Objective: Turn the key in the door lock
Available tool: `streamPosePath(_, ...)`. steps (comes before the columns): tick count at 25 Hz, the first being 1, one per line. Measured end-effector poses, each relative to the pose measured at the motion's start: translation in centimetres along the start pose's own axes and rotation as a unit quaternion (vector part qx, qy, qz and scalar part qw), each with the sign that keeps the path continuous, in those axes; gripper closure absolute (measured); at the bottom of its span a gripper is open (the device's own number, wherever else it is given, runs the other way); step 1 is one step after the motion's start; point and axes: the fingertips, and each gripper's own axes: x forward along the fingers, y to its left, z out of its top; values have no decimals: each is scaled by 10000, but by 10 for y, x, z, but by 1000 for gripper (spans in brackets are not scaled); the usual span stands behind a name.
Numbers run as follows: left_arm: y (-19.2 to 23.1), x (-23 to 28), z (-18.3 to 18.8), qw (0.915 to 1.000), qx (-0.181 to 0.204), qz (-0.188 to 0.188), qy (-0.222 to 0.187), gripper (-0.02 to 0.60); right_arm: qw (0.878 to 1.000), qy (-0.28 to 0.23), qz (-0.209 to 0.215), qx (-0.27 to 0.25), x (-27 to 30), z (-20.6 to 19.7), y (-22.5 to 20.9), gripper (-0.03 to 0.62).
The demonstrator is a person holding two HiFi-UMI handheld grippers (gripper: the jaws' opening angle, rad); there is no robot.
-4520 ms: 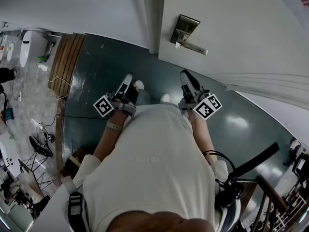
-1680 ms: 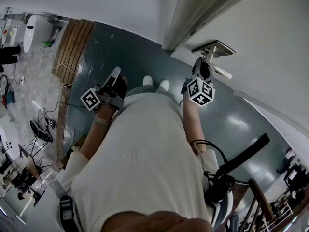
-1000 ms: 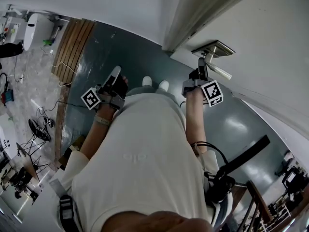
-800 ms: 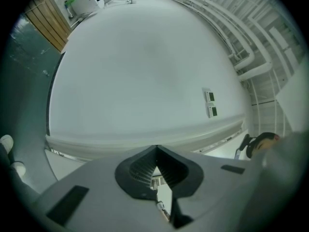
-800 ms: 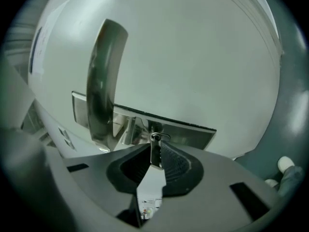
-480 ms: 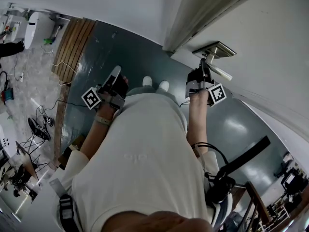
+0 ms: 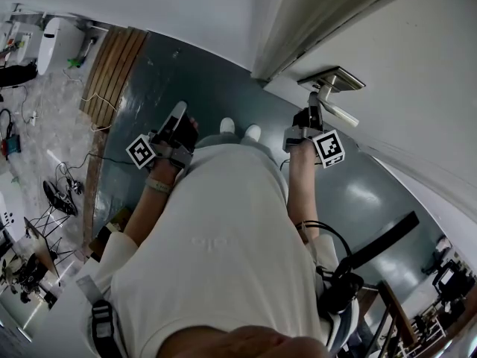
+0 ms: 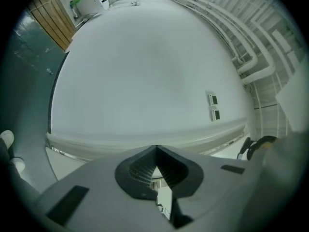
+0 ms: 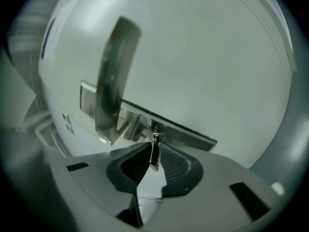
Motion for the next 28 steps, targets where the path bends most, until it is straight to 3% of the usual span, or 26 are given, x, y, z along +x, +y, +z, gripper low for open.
streamPosePath(2, 0, 0, 1, 10000, -9, 7, -10, 574, 9906, 121, -451, -1288, -1, 1, 2, 523)
streamPosePath(4, 1, -1, 1, 10000, -32, 15, -34, 574, 9703, 326, -864, -2234, -1, -1, 1, 522)
streamPosePath(6, 2, -1, 2, 10000, -68, 22, -65, 574, 9576, 452, -1115, -2616, 0, -4, 0, 523)
streamPosePath(8, 2, 0, 2, 9999, -106, 29, -86, 574, 9571, 396, -1235, -2592, 1, -4, 1, 539)
streamPosePath(12, 4, -1, 3, 9998, -149, 52, -112, 574, 9705, 261, -1202, -2073, 1, -4, 1, 551)
streamPosePath(16, 7, -3, 4, 9997, -188, 57, -149, 574, 9902, 234, -851, -1079, 3, -6, 6, 551)
streamPosePath(20, 6, -3, 5, 9995, -235, 63, -204, 574, 9985, 192, -498, -140, 2, -5, 5, 551)
streamPosePath(24, 6, -3, 6, 9995, -221, 53, -240, 574, 9957, 107, -186, 904, -1, -5, 2, 549)
streamPosePath(28, 6, -2, 5, 9995, -209, 69, -220, 574, 9812, -47, 138, 1924, -4, -5, 0, 549)
